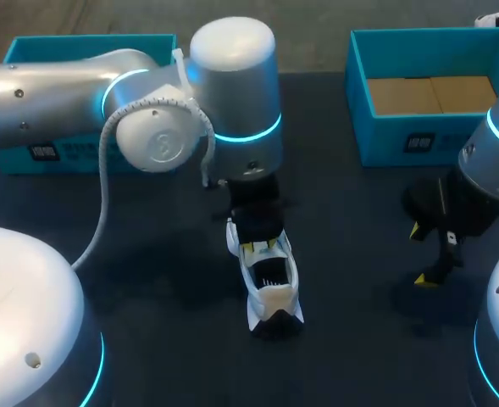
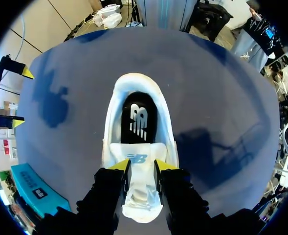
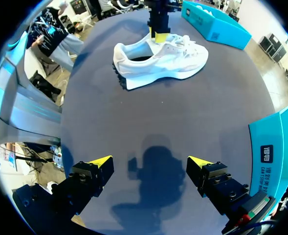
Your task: Take the shoe out of the shoebox, open the shoe tongue, remove and reinsert the insole, then place the shoe into the shoebox
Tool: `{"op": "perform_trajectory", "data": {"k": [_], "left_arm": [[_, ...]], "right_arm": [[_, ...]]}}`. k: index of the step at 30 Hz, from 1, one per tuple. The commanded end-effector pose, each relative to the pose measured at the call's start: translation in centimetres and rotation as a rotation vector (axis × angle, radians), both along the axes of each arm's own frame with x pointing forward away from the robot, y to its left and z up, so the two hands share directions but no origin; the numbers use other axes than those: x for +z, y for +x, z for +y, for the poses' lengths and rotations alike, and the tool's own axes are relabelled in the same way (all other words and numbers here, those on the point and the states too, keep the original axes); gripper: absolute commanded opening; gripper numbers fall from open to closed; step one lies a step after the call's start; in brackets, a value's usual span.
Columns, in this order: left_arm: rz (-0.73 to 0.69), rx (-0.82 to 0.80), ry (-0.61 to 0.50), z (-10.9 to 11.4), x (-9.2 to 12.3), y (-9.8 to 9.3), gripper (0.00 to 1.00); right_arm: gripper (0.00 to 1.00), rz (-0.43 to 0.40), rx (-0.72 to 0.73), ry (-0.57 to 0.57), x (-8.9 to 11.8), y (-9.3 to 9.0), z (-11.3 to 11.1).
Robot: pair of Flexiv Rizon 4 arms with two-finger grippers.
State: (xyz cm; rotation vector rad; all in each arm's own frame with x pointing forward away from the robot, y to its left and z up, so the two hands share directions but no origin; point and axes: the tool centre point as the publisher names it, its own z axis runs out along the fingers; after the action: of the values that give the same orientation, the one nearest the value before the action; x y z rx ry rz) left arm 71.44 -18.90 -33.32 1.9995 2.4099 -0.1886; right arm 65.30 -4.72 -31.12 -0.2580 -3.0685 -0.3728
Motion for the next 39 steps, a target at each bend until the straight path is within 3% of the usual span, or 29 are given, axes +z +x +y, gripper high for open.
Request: {"op": "perform_trajectory", "data": {"k": [1, 10, 13, 19, 20, 22, 23, 27, 30, 39], "left_arm": [[-0.014, 0.003, -0.006, 0.6, 1.2, -0.4, 0.31], [0.011, 0.004, -0.007, -0.3, -0.1, -0.8, 0.33], [0.006, 0.002, -0.015, -0.1, 0.8, -0.7, 0.33], [-0.035, 0.008, -0.020, 0.9, 4.1, -0.9, 0.45], [-0.034, 0.015, -0.022, 1.1, 4.5, -0.9, 0.48], [-0.015, 0.039, 0.006, 1.3, 5.3, -1.1, 0.89], [0.000, 0.045, 0.012, 1.4, 5.7, -1.2, 1.00], [0.000, 0.113, 0.013, 1.7, 7.4, -1.9, 1.00], [-0.095, 0.183, 0.018, 2.2, 8.4, -2.2, 1.00], [-0.095, 0.183, 0.018, 2.2, 8.4, -2.2, 1.00]], "right_arm": [[1.00, -0.003, 0.000, 0.000, 0.0, -0.1, 0.0], [1.00, -0.003, 0.000, 0.000, 0.0, -0.1, 0.0], [1.00, -0.003, 0.000, 0.000, 0.0, -0.1, 0.0], [1.00, -0.003, 0.000, 0.000, 0.0, -0.1, 0.0], [1.00, -0.003, 0.000, 0.000, 0.0, -0.1, 0.0], [1.00, -0.003, 0.000, 0.000, 0.0, -0.1, 0.0], [1.00, -0.003, 0.000, 0.000, 0.0, -0.1, 0.0], [1.00, -0.003, 0.000, 0.000, 0.0, -0.1, 0.0], [1.00, -0.003, 0.000, 0.000, 0.0, -0.1, 0.0], [1.00, -0.003, 0.000, 0.000, 0.0, -0.1, 0.0]]}}
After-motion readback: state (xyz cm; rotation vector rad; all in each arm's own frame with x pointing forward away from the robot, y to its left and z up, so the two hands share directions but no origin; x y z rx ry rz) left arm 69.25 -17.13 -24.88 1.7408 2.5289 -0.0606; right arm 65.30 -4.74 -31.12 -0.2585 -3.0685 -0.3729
